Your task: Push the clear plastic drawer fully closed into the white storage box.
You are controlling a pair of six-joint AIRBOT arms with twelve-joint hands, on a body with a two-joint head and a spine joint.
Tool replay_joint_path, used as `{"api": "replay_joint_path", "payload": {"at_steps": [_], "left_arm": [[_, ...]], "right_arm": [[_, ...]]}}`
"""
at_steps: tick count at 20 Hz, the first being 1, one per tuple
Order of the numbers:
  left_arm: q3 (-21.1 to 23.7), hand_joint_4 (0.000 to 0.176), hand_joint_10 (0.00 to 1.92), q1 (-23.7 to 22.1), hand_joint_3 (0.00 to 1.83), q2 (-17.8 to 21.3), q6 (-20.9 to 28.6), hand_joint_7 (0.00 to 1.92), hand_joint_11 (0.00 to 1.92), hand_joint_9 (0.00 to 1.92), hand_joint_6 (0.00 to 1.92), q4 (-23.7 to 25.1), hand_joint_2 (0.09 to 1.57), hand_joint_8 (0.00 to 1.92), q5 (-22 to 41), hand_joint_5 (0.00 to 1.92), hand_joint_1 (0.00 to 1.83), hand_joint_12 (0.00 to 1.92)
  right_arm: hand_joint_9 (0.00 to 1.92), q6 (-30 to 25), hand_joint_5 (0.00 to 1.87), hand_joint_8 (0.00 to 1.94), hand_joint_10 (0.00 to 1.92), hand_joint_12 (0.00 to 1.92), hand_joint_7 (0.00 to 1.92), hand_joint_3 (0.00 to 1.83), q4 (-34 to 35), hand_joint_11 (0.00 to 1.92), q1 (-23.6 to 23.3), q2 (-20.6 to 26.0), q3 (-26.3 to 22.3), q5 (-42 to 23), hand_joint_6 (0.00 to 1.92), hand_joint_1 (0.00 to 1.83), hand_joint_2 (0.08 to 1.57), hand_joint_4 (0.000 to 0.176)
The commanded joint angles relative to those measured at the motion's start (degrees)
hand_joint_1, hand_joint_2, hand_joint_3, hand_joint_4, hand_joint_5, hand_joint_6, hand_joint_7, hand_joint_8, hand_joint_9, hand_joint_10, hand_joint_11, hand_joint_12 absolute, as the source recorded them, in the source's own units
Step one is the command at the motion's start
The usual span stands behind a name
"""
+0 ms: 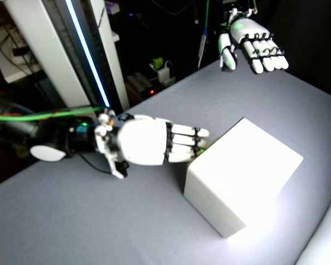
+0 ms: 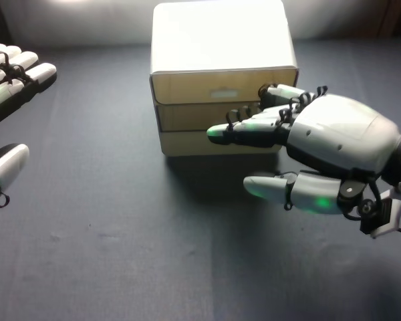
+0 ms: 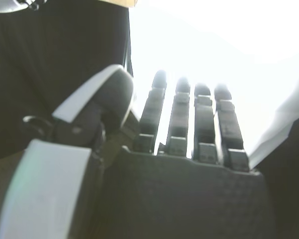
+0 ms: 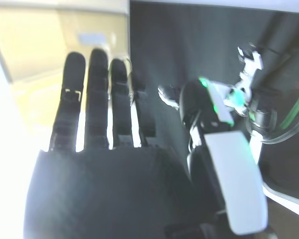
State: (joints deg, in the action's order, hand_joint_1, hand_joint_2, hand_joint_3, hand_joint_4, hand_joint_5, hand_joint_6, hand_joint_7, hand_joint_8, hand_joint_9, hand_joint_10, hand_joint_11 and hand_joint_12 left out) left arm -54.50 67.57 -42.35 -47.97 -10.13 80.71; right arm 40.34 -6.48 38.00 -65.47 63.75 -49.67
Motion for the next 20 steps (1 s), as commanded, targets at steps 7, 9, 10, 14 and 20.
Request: {"api": "replay_joint_path", "payload": {"at_steps": [7,9,10,14,20], "left_arm": [[0.2,0.0,0.0,0.6,0.29,0.1,0.0,0.0,0.0,0.0,0.0,-1.7,1.57,0.0,9.1,0.02,0.28,0.0],[0.3,0.008,0.0,1.2,0.28,0.0,0.0,0.0,0.0,0.0,0.0,-2.1,1.57,0.0,10.1,0.0,0.23,0.0],[0.4,0.014,0.0,1.5,0.28,0.0,0.0,0.0,0.0,0.0,0.0,-2.4,1.57,0.0,10.7,0.0,0.16,0.0],[0.6,0.0,0.0,2.6,0.15,-0.1,0.0,0.0,0.0,0.0,0.0,-3.8,1.57,0.0,13.1,0.0,0.01,0.0],[0.5,0.01,0.0,2.6,0.0,-0.6,0.0,0.0,0.0,0.0,0.0,-4.9,1.46,0.0,15.4,0.0,0.0,0.0]], "right_arm": [[0.82,-4.2,0.51,1.88,1.92,1.92,0.67,0.0,4.1,0.9,7.3,7.5,-4.3,-20.8,1.69,0.89,1.4,0.0],[0.47,-4.2,0.5,1.76,1.74,1.92,0.56,0.01,6.6,0.45,10.2,10.0,-5.7,-25.1,1.71,0.98,1.4,0.014],[0.55,-4.2,0.46,1.7,1.73,1.92,0.59,0.0,7.8,0.52,11.5,11.2,-6.3,-27.0,1.71,1.02,1.4,0.002],[0.39,-2.4,0.38,0.86,1.08,1.71,0.45,0.0,14.0,0.22,17.1,15.3,-8.2,-33.1,1.86,0.73,1.49,0.0],[0.27,-0.9,0.21,0.0,0.17,1.0,0.26,0.0,20.6,0.0,23.7,18.9,-9.9,-39.9,0.13,0.26,1.47,0.0]]}}
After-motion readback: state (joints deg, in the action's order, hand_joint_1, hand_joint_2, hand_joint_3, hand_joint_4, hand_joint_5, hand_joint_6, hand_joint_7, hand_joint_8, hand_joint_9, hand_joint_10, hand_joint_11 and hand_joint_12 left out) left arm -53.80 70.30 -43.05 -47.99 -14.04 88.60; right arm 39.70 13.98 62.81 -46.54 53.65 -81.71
